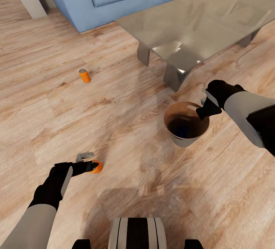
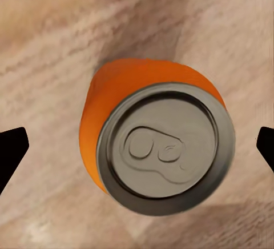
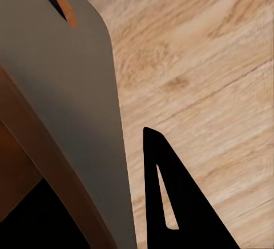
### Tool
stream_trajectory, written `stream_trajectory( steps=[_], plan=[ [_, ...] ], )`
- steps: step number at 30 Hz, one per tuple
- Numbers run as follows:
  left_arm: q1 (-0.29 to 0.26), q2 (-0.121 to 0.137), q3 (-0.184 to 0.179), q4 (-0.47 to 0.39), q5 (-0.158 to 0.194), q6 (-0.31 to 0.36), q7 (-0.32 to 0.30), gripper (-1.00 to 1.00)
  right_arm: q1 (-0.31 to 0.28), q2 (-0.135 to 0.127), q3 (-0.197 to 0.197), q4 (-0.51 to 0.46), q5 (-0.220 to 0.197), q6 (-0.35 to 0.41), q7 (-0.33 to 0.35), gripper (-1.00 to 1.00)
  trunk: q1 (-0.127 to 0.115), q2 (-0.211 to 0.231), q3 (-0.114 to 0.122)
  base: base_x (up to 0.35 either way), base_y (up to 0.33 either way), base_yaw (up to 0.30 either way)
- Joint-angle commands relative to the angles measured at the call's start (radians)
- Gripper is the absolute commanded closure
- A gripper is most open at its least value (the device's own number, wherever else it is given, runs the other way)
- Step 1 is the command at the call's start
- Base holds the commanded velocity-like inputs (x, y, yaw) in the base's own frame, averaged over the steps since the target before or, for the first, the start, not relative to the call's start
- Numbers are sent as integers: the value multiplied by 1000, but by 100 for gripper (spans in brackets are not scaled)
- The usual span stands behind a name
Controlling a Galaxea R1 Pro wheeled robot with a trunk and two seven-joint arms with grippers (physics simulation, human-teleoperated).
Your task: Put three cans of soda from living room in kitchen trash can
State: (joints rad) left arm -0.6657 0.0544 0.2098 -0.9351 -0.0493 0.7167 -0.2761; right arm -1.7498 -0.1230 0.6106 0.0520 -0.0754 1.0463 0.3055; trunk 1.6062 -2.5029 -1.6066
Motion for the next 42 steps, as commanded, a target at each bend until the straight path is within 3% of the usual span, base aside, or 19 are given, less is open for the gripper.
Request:
stream_trajectory(
  steps=[1, 5, 13, 14, 19, 37, 42],
  plan=[
    [0, 0, 0, 0, 0, 0, 0, -100, 0, 0, -3, 0, -6, 1, 1, 100, 0, 0, -4, 0, 0, 0],
    [0, -1, 0, 1, -1, 0, 1, -100, 0, -2, -3, 0, -6, 1, 1, 100, 2, -1, -19, 0, 0, 0],
    [0, -1, 0, 1, -1, 0, 2, -100, 0, -2, -3, 0, -6, 1, 1, 100, 2, -1, -19, 0, 0, 0],
    [0, -1, 0, 1, -1, 0, 2, 100, 0, -2, -3, 0, -6, 1, 1, 100, 2, -1, -19, 0, 0, 0],
    [1, -1, -1, 0, -2, -2, 0, 100, 0, -1, -3, 0, -6, 1, 1, 100, 2, -1, -19, 0, 0, 0],
    [-1, -1, -1, 1, -7, 1, 2, 100, 7, -1, -13, -2, -6, 1, 0, 100, -6, 3, 50, 0, 0, 0],
    [-2, -1, -2, 1, -7, 3, 2, 100, 9, -1, -15, -3, -7, 1, 0, 100, -25, 38, 66, 0, 0, 0]
  ],
)
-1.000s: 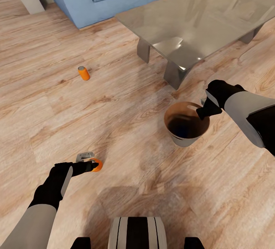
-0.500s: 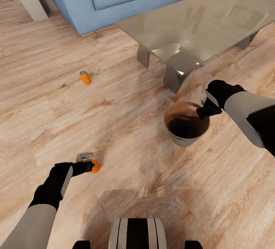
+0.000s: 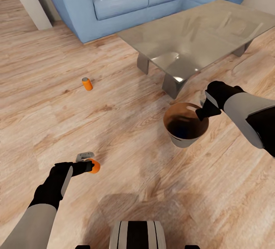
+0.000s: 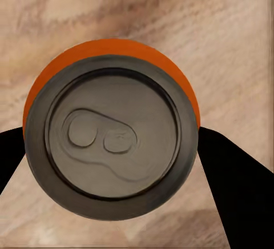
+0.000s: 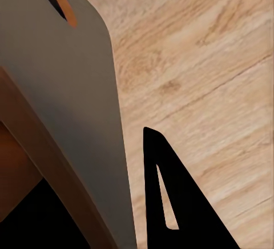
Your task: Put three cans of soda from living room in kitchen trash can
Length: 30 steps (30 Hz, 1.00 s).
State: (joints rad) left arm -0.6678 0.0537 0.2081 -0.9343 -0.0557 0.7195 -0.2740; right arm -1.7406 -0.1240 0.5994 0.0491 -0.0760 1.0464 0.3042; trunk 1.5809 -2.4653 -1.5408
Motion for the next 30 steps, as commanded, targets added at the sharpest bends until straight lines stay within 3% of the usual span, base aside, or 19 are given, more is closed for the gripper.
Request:
stream_trajectory(
  steps=[1, 4, 7, 8, 12, 21, 30],
  plan=[
    [0, 1, 0, 0, -1, 0, -1, 100, 0, 1, -6, 0, -6, 1, 1, 100, -4, 7, 3, 0, 0, 0],
    [0, 7, -2, 0, 5, 39, -13, 100, 4, 12, -28, -1, -11, 1, 1, 100, -15, 28, 13, 0, 0, 0],
    [-2, 21, -4, -11, 6, 64, -79, 100, 22, 31, -66, -3, -12, 1, 1, 100, -27, 49, 22, 0, 0, 0],
    [-8, 21, 2, -17, 9, 70, -75, 100, 17, 25, -47, -2, -10, 1, 6, 100, -27, 49, 22, 0, 0, 0],
    [-13, 21, 25, -34, 8, 92, -65, 100, -5, 16, -93, -2, -20, 1, 8, 100, -27, 49, 22, 0, 0, 0],
    [-13, 21, 25, -34, 8, 99, -65, 100, -5, 16, -10, -2, 30, 1, 8, 100, -27, 49, 22, 0, 0, 0],
    [-11, 27, 24, -45, 10, 113, -77, 100, 13, 17, -2, -12, 48, 1, 8, 100, -27, 49, 22, 0, 0, 0]
  ],
)
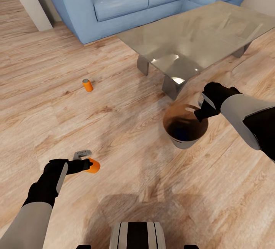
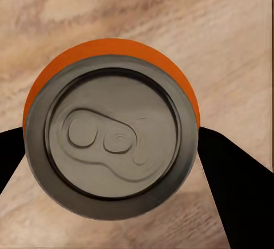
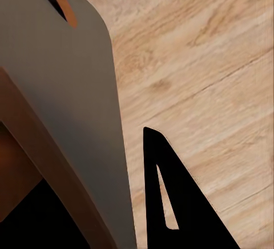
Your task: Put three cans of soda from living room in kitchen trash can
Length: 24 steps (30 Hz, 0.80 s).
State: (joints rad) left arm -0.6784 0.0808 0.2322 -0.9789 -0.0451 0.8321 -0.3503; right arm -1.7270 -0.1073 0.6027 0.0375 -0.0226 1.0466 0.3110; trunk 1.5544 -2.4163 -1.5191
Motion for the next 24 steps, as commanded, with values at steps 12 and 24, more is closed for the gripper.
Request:
stream_trajectory(
  steps=[12, 24],
  plan=[
    [1, 8, -2, -172, -2, 162, -22, 100, 154, 6, -145, -8, -67, 1, 0, 100, -35, 63, 28, 0, 0, 0],
    [2, 17, -3, -300, -2, 215, -25, 100, 158, 8, -146, -10, -66, 1, -2, 100, -81, 147, 66, 0, 0, 0]
  ],
)
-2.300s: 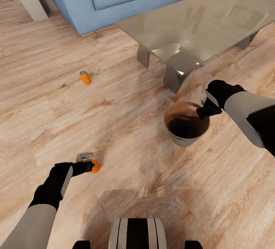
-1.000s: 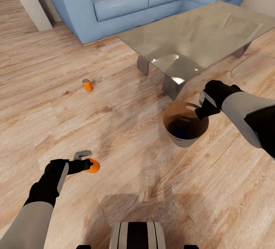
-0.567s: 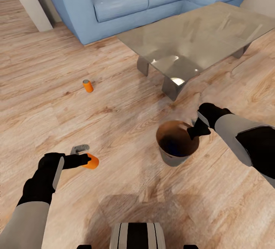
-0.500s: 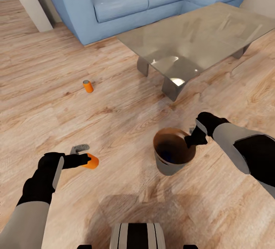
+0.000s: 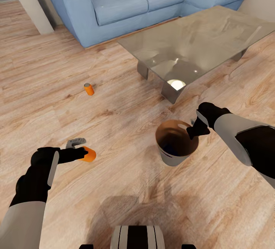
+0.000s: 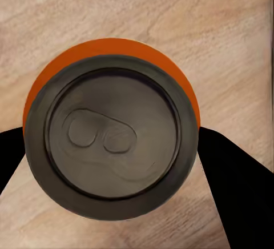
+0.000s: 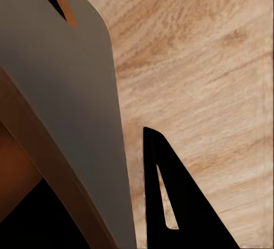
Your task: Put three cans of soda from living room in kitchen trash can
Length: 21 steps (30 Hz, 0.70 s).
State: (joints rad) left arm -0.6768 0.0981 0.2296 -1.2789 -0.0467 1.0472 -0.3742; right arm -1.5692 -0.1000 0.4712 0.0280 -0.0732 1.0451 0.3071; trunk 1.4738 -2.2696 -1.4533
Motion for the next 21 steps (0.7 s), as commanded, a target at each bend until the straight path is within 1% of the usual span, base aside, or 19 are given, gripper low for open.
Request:
stream_trajectory(
  steps=[1, 4, 6, 7, 9, 10, 11, 13, 14, 15, 16, 18, 20, 21],
  plan=[
    [0, 2, 0, -9, -1, 0, -4, 100, 0, 0, -14, 0, -16, 2, 2, 100, -4, 7, 3, 0, 0, 0],
    [0, 17, 0, -44, -1, 0, -35, 100, 4, 0, -14, 0, -17, 2, 3, 100, -15, 28, 13, 0, 0, 0],
    [-1, 31, 0, -56, -1, 0, -70, 100, 11, 1, -14, -1, -17, 2, 2, 100, -23, 42, 19, 0, 0, 0],
    [-3, 56, 0, -62, -1, 0, -114, 100, 21, 3, -14, -1, -17, 2, 2, 100, -27, 49, 22, 0, 0, 0],
    [-3, 78, 1, -63, -1, 0, -145, 100, 25, 5, -14, -2, -17, 2, 1, 100, -35, 63, 28, 0, 0, 0],
    [-6, 101, 1, -62, -1, 0, -179, 100, 30, 8, -14, -2, -18, 2, 1, 100, -38, 70, 31, 0, 0, 0],
    [-11, 111, 1, -61, -1, 0, -197, 100, 32, 10, -14, -2, -18, 2, 1, 100, -42, 77, 35, 0, 0, 0],
    [-63, 137, -7, -54, -1, 0, -308, 100, 39, 18, -14, -2, -18, 2, 1, 100, -50, 91, 41, 0, 0, 0],
    [-114, 155, -26, -39, -2, 0, -423, 100, 42, 23, -14, -2, -19, 2, 1, 100, -54, 98, 44, 0, 0, 0],
    [-137, 166, -39, -31, -3, 0, -469, 100, 44, 25, -14, -2, -19, 2, 1, 100, -58, 105, 47, 0, 0, 0],
    [-210, 199, -92, 1, -3, 0, -604, 100, 52, 34, -14, -2, -19, 2, 1, 100, -61, 112, 50, 0, 0, 0],
    [-318, 228, -178, 59, -4, 0, -770, 100, 60, 45, -14, -2, -19, 2, 0, 100, -69, 126, 57, 0, 0, 0],
    [-374, 235, -213, 88, -6, 0, -837, 100, 62, 51, -14, -2, -18, 2, 0, 100, -77, 140, 63, 0, 0, 0],
    [-429, 240, -247, 117, -8, 0, -889, 100, 64, 58, -14, -2, -18, 2, -1, 100, -77, 140, 63, 0, 0, 0]
  ],
)
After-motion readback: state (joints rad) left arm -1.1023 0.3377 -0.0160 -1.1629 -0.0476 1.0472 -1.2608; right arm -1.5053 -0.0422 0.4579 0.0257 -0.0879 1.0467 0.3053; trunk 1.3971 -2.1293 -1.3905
